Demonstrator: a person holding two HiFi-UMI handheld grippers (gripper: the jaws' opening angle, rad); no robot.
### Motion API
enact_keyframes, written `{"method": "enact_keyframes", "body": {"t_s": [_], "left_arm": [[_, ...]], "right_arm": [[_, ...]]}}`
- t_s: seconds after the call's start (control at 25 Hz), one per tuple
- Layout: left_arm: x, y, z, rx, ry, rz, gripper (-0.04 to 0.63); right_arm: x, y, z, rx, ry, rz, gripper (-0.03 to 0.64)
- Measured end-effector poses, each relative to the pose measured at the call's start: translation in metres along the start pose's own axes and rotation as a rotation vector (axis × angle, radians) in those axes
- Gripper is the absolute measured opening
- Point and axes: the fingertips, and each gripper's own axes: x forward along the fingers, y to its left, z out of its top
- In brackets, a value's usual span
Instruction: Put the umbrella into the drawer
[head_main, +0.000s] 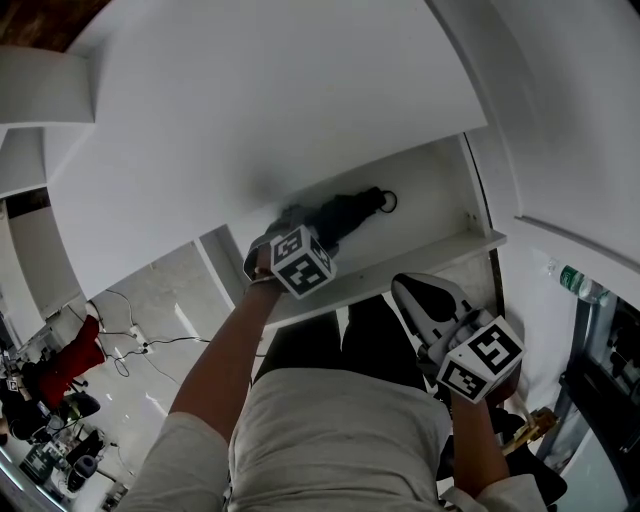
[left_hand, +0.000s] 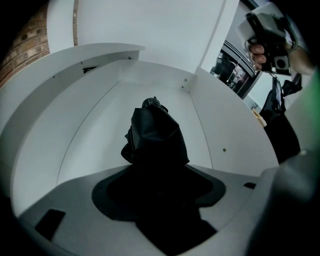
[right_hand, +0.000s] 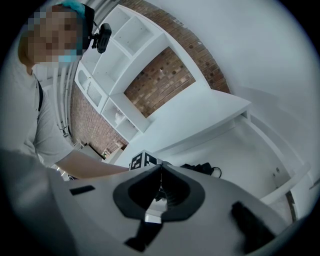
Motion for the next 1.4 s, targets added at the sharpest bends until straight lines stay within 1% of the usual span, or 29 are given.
{"method": "enact_keyframes", "body": {"t_s": [0.64, 0.84, 0.96, 1.16, 1.24, 1.4], "left_arm": [[0.000, -0.001, 0.000, 0.004, 0.022, 0.005, 0.302], [-0.002, -0.003, 0.004, 0.017, 0.027, 0.000, 0.327], [-0.004, -0.004, 0.004, 0.012, 0.032, -0.010, 0.337], [-0.008, -0.004, 0.002, 0.002, 0.031, -0.006, 0.339], [-0.011, -0.006, 0.003, -0.006, 0.021, -0.012, 0.337], [-0.019, -0.005, 0.004, -0.014, 0.011, -0.002, 0.337]], "right_arm": [[-0.004, 0.011, -0.006, -0.017, 0.011, 0.017, 0.028], [-0.005, 0.015, -0.006, -0.022, 0.010, 0.021, 0.028], [-0.006, 0.017, -0.005, -0.025, 0.005, 0.021, 0.028], [-0.007, 0.021, -0.001, -0.034, -0.011, 0.023, 0.028], [-0.008, 0.023, 0.002, -0.039, -0.018, 0.026, 0.028], [-0.009, 0.027, 0.005, -0.044, -0.025, 0.028, 0.028]]}}
